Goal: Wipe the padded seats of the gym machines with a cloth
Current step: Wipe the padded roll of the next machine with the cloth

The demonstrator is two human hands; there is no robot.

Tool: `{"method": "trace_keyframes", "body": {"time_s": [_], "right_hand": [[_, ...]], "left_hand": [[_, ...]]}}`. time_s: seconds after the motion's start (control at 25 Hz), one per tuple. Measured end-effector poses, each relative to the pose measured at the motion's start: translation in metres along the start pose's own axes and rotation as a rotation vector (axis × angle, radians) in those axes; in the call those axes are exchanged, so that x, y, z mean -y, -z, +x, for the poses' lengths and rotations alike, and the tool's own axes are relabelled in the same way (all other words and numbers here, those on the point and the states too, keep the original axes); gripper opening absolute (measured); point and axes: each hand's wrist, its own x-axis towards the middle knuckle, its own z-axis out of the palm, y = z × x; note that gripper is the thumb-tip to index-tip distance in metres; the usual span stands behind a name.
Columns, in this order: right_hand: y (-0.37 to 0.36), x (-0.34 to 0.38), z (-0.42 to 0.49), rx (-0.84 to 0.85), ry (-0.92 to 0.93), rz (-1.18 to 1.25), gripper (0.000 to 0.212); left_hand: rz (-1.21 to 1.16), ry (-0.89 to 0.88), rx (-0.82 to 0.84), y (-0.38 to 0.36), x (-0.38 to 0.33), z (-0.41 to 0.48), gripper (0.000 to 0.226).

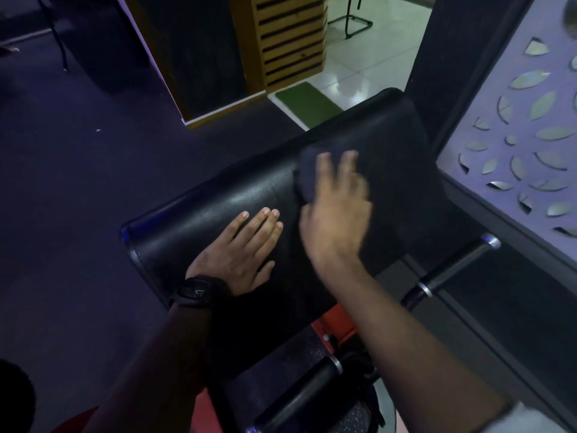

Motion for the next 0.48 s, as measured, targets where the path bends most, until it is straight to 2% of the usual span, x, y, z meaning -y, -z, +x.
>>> {"method": "trace_keyframes", "body": {"time_s": [0.08,0.2,0.36,0.48], "right_hand": [[-0.011,0.017,-0.003,0.117,0.189,-0.037,0.083],[-0.023,0.006,0.007,0.049,0.227,-0.021,0.073],[-0.033,-0.006,0.032,0.052,0.403,0.052,0.066],[-0.036,-0.001,0.051,0.009,0.346,0.101,0.060]], "left_hand": [[-0.010,-0.005,-0.016,0.000,-0.001,0.000,0.066],[0.003,-0.006,-0.024,-0.002,0.000,0.000,0.066],[0.006,0.002,-0.010,0.000,-0.001,0.000,0.069],[0.010,-0.003,-0.023,0.001,0.000,0.000,0.069]]}}
